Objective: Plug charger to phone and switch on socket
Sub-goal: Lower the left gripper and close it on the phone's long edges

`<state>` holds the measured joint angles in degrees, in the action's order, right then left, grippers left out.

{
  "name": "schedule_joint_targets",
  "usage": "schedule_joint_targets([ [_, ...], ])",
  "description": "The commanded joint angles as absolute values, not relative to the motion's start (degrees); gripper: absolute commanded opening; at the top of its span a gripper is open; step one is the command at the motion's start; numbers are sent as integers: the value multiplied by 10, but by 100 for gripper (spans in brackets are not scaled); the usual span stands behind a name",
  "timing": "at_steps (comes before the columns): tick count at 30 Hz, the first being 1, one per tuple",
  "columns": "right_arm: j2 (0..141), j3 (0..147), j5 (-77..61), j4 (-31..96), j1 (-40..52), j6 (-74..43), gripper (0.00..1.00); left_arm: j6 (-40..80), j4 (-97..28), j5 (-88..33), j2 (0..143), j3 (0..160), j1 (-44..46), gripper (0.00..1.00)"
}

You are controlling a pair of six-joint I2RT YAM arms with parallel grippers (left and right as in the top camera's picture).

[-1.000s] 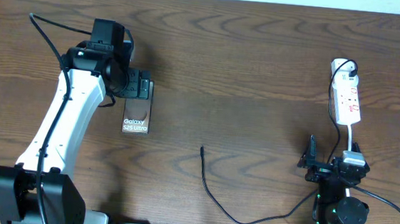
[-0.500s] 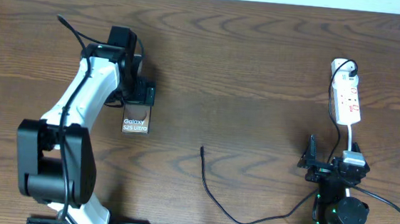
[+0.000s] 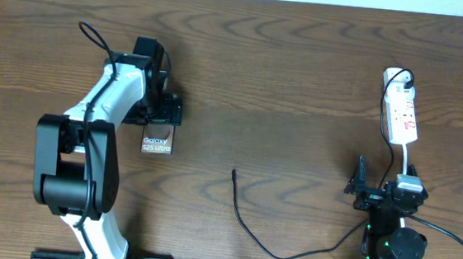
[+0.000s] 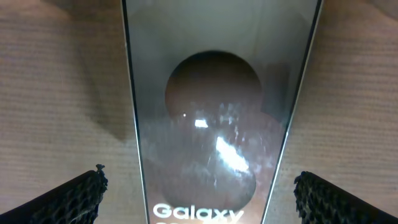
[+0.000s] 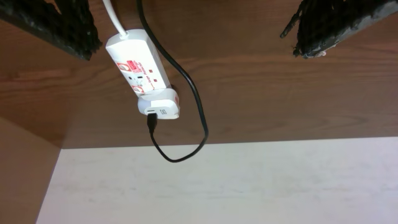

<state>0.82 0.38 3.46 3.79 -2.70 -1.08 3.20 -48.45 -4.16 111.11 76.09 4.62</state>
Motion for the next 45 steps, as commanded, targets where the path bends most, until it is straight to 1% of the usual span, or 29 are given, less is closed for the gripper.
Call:
schedule_joint_targets([
  [1,4,3,39,40,-25,-19,99,37,-470,-41,1118,768,48,99],
  [10,4,3,39,40,-25,-19,99,37,-451,-41,1119,766,48,99],
  [36,4,3,39,40,-25,-19,99,37,-387,-41,1119,685,48,99],
  [45,4,3,39,40,-25,-19,99,37,-382,-41,1119,680,48,99],
])
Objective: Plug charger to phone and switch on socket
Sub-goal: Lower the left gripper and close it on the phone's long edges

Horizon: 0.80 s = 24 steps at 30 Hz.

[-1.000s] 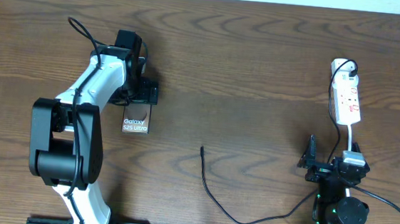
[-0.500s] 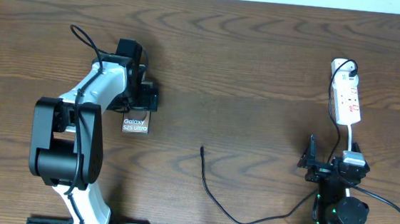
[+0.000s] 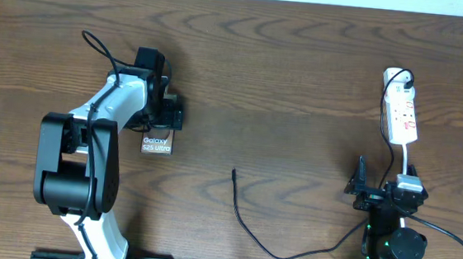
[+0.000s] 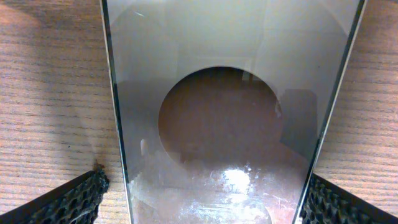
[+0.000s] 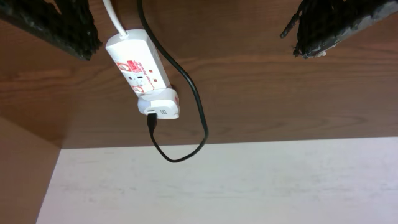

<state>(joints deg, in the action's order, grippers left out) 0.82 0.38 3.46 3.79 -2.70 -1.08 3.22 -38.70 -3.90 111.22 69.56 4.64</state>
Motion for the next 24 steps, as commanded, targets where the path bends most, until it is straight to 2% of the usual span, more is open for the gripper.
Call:
schedule_joint_targets([
  [1,4,3,39,40,-25,-19,99,37,-382,-41,1119,680,48,99],
  [18,4,3,39,40,-25,-19,99,38,-383,-42,1119,677,48,99],
  [24,4,3,39,40,-25,-19,99,37,-378,-76,1119,677,48,99],
])
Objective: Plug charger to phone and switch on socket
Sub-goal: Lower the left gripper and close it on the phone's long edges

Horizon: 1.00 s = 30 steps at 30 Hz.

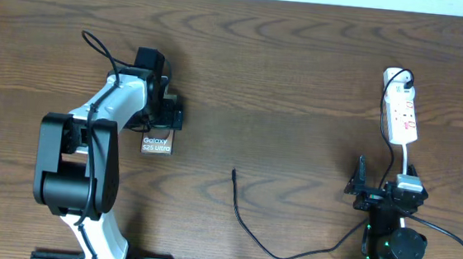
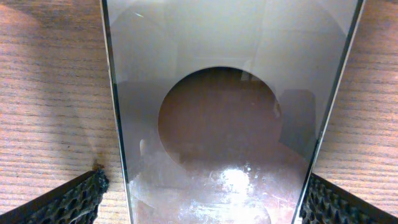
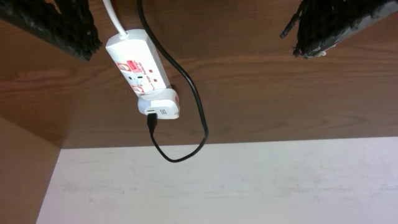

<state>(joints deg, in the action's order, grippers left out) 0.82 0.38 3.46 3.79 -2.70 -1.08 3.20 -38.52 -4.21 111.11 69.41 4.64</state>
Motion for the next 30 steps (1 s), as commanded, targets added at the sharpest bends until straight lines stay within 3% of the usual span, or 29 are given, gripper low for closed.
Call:
schedule_joint_targets([
  [1,4,3,39,40,-25,-19,99,37,-376,-75,1119,677,48,99],
  [30,4,3,39,40,-25,-19,99,37,-378,-44,1120,675,49,99],
])
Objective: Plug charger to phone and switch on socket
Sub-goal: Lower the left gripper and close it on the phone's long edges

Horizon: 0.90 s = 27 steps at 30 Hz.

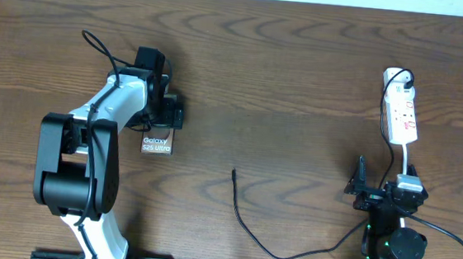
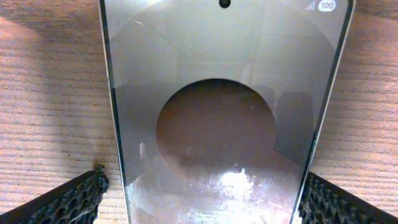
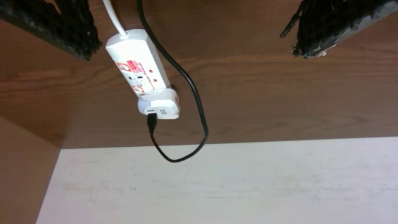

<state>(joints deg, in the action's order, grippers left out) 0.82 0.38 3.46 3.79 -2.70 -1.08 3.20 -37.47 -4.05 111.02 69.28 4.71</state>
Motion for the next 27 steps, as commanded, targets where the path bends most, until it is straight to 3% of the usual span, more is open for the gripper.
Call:
schedule_joint_targets([
  [1,4,3,39,40,-25,-19,99,37,-378,-44,1121,675,49,98],
  [27,4,3,39,40,-25,-19,99,37,-355,-44,1121,641,49,98],
])
